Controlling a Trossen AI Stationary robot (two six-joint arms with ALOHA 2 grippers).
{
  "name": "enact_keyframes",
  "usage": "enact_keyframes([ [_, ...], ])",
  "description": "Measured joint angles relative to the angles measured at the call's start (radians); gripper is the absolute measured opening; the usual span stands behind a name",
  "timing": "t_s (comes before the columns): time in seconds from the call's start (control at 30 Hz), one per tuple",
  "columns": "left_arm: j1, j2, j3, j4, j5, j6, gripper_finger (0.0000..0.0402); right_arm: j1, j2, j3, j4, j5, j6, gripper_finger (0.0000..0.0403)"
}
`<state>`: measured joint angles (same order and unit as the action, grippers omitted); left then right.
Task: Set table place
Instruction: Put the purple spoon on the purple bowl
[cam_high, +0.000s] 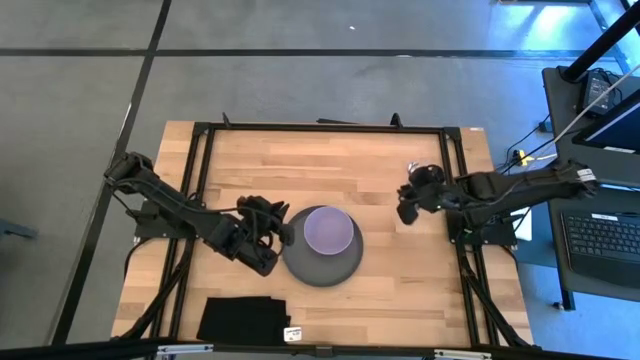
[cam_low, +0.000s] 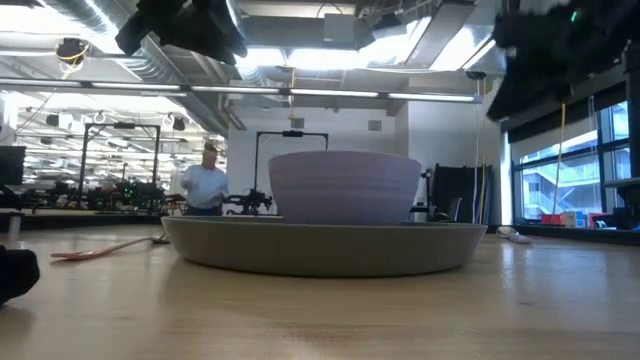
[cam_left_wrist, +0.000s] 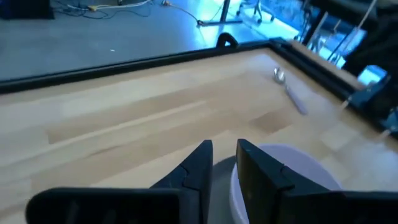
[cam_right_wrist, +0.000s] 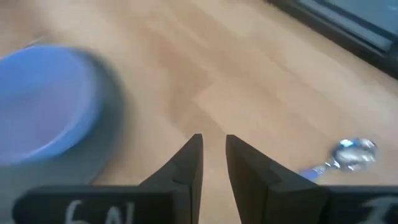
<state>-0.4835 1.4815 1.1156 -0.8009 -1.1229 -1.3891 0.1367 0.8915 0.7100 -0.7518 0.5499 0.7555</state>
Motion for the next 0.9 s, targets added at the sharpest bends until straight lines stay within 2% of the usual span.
enact_keyframes([
  [0.2, 0.001, -0.010, 0.000, 0.001, -0.041, 0.039, 0.0055, -0.074, 0.033, -0.255, 0.341, 0.170, 0.128, 0.0074],
  [0.33, 0.001, -0.010, 0.000, 0.002, -0.042, 0.039, 0.0049, -0.114, 0.077, -0.384, 0.514, 0.211, 0.177, 0.0074],
  [0.53, 0.001, -0.010, 0.000, 0.002, -0.048, 0.039, 0.0040, -0.156, 0.102, -0.417, 0.501, 0.244, 0.213, 0.0074],
  [0.8, 0.024, -0.010, 0.000, 0.002, -0.066, 0.039, 0.0027, -0.163, 0.123, -0.380, 0.502, 0.205, 0.205, 0.0074],
  [0.9, 0.028, -0.010, 0.000, 0.001, -0.048, 0.039, 0.0023, -0.163, 0.123, -0.380, 0.513, 0.156, 0.166, 0.0074],
])
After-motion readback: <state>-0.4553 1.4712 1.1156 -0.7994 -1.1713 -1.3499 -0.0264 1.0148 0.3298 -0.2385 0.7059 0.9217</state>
